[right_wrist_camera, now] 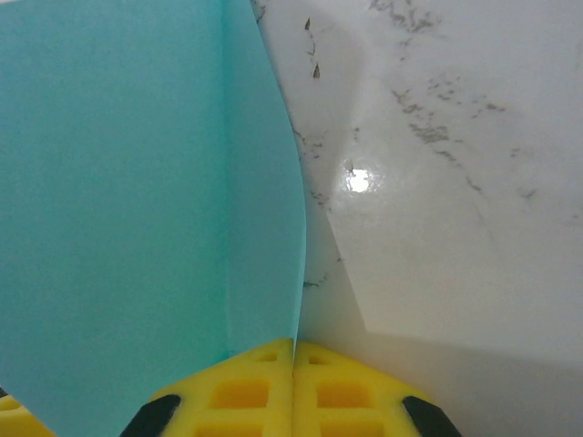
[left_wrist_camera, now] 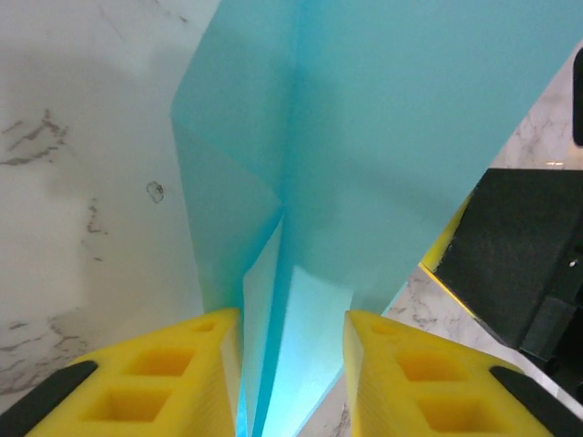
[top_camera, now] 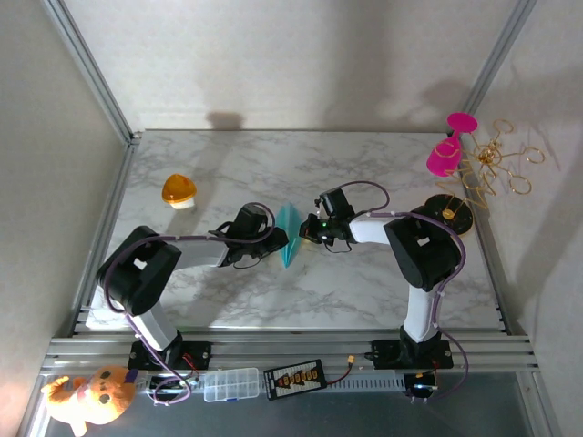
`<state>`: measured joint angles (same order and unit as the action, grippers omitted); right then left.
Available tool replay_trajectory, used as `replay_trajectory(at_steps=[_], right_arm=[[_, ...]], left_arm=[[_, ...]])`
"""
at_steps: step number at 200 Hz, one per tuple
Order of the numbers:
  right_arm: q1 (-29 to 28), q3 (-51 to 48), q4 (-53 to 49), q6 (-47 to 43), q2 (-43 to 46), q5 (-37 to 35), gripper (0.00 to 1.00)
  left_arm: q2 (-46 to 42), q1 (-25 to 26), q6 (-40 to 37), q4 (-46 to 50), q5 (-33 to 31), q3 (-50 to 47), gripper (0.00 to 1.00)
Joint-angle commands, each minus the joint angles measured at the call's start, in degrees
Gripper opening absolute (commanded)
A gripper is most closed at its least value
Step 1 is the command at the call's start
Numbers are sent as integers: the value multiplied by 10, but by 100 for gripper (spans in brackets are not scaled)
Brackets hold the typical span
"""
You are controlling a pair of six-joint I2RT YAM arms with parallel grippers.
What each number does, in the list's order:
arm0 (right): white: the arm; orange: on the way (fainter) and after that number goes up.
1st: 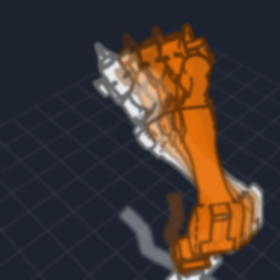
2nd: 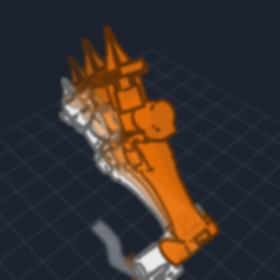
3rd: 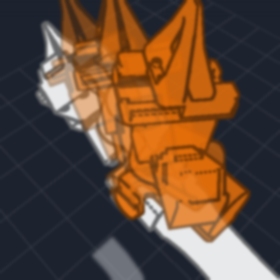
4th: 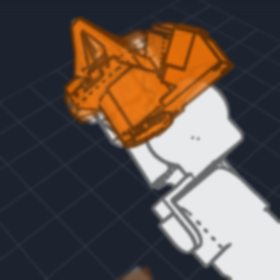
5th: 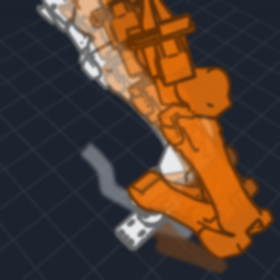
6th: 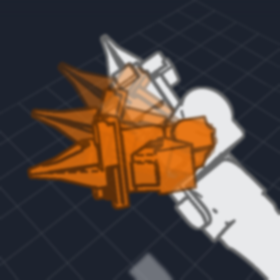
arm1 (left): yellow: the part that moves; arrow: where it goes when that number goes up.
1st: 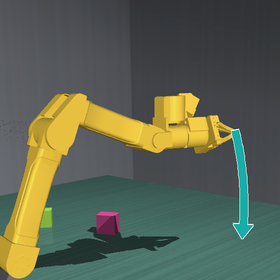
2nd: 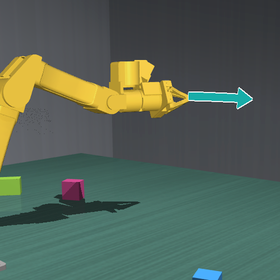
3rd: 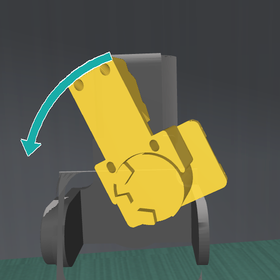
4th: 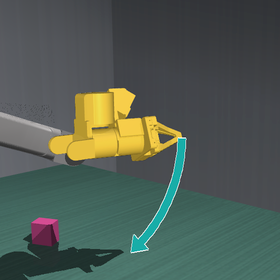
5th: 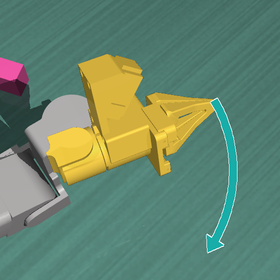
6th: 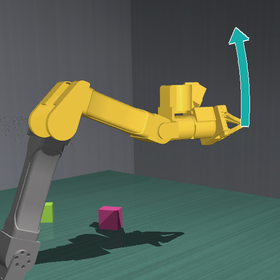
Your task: Fold a paper plane with a square sheet of paper (pick it up from the middle)
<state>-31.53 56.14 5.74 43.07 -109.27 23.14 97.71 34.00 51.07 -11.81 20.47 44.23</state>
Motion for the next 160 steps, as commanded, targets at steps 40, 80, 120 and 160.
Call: replay_trajectory(at_steps=[40,80,120,160], right_arm=[[1,16,-20,-8,-2,6,6],[1,19,-22,-9,-3,4,5],[1,19,-24,-8,-4,4,5],[1,20,-25,-9,-4,5,6]], left_arm=[[22,25,-70,64,-9,50,37],[23,33,-79,66,-9,58,32],[3,41,-89,52,-5,51,36],[21,47,-102,72,-24,63,39]])
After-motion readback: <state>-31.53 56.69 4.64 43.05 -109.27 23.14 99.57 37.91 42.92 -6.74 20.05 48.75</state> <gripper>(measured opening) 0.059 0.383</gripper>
